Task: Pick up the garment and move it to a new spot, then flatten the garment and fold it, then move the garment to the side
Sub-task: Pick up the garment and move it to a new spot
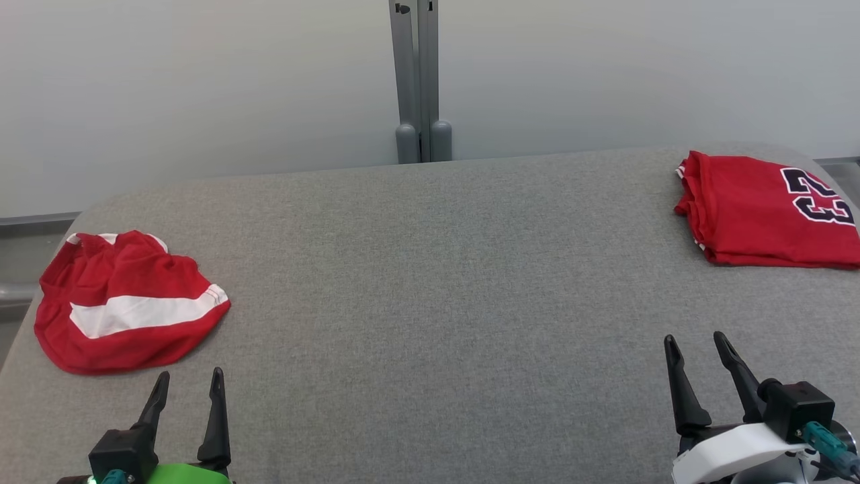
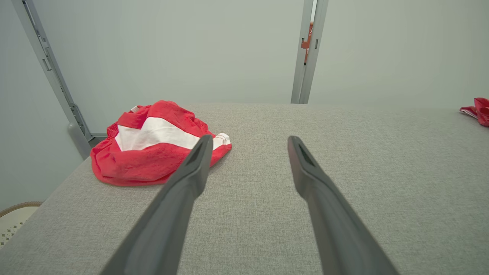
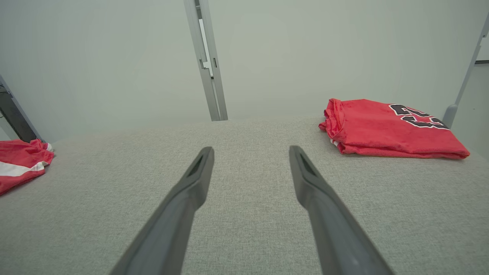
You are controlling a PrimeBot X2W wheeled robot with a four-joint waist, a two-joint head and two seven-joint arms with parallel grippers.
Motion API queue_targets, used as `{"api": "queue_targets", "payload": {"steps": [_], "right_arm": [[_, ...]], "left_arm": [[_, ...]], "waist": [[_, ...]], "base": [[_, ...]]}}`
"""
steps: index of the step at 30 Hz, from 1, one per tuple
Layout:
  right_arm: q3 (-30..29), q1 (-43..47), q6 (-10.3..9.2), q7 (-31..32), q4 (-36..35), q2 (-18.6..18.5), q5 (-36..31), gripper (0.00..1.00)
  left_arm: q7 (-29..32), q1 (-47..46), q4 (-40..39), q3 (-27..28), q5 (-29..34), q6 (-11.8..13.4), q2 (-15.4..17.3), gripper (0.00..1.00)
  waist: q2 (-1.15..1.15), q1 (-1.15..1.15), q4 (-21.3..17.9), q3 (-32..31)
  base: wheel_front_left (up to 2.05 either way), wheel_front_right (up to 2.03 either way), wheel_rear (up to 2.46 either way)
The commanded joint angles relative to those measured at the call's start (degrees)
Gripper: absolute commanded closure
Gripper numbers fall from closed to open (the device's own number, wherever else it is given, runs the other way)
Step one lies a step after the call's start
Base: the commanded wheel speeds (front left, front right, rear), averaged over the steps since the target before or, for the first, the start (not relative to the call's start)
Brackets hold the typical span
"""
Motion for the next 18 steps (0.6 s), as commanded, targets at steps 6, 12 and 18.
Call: {"api": "queue_targets", "payload": {"steps": [6, 12, 18], "right_arm": [[-0.1, 0.9, -0.09, 0.0, -0.1, 0.3, -0.1, 0.0], [-0.2, 0.8, -0.09, -0.1, 0.2, 0.0, 0.2, 0.0], [-0.1, 0.8, -0.09, -0.1, 0.2, 0.2, 0.2, 0.0]], "left_arm": [[0.0, 0.4, 0.1, 0.2, 0.3, -0.2, 0.4, 0.0], [0.0, 0.2, -0.1, 0.4, 0.5, -0.2, 0.4, 0.0], [0.0, 0.4, -0.1, 0.5, 0.5, -0.2, 0.6, 0.0]], "waist": [[0.0, 0.0, 0.0, -0.2], [0.0, 0.0, 0.2, -0.3], [0.0, 0.0, 0.6, -0.5]], "base": [[0.0, 0.0, 0.0], [0.0, 0.0, 0.0], [0.0, 0.0, 0.0]]}}
